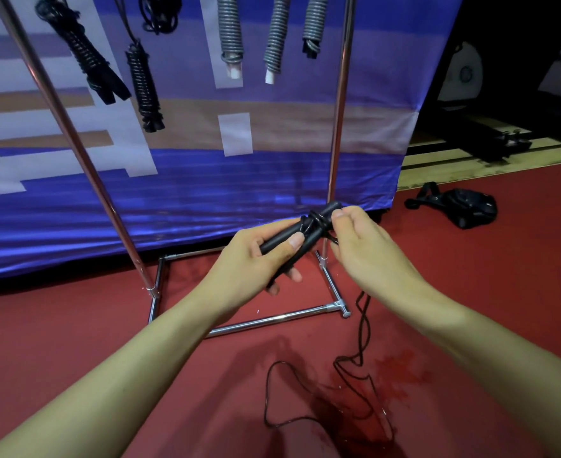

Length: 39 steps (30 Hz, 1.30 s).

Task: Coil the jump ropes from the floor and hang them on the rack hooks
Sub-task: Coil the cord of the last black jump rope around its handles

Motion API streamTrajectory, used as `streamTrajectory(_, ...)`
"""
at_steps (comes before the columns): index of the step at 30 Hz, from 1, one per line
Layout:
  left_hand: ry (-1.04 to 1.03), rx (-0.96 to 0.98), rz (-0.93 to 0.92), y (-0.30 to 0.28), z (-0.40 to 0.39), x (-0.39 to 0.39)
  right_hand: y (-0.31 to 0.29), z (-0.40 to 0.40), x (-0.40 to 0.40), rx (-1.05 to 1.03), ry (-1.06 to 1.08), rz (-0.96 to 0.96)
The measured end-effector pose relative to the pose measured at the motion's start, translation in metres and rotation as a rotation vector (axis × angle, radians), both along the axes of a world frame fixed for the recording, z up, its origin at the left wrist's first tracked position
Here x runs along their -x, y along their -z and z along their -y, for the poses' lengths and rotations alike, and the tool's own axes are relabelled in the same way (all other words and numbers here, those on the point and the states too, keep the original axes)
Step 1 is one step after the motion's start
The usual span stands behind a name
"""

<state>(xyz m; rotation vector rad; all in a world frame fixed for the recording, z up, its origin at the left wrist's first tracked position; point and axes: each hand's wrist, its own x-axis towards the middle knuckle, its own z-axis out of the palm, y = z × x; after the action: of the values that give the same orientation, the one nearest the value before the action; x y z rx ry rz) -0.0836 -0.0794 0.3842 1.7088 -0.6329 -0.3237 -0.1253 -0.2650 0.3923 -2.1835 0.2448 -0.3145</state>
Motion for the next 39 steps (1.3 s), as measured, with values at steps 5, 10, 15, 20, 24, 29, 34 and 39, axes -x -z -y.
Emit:
streamTrajectory(5,0.064,-0.035,-0.003,-0.003,-0.004,-0.001,0.002,0.0,0.001,-0.008,-0.024,0.021)
streamTrajectory(10,0.104,-0.04,-0.003,-0.004,-0.006,-0.006,0.005,0.002,-0.003,-0.033,-0.055,0.046)
streamTrajectory(15,0.15,-0.01,-0.129,-0.004,-0.007,-0.005,0.017,-0.001,-0.006,-0.185,-0.086,0.038)
streamTrajectory(20,0.183,-0.018,-0.215,-0.01,-0.007,0.001,0.018,-0.008,-0.004,-0.35,-0.131,0.049)
streamTrajectory(24,0.266,-0.102,-0.242,-0.009,-0.007,0.004,0.014,-0.012,0.002,-0.564,-0.186,-0.078)
streamTrajectory(29,0.234,-0.147,-0.141,0.0,-0.008,-0.003,0.009,-0.014,0.005,-0.641,-0.256,-0.16)
streamTrajectory(34,0.172,-0.106,-0.121,-0.003,-0.006,-0.004,0.013,-0.009,0.002,-0.605,-0.249,-0.111)
streamTrajectory(39,0.177,-0.083,-0.111,-0.004,-0.01,-0.005,0.029,0.003,-0.003,0.08,-0.275,0.02)
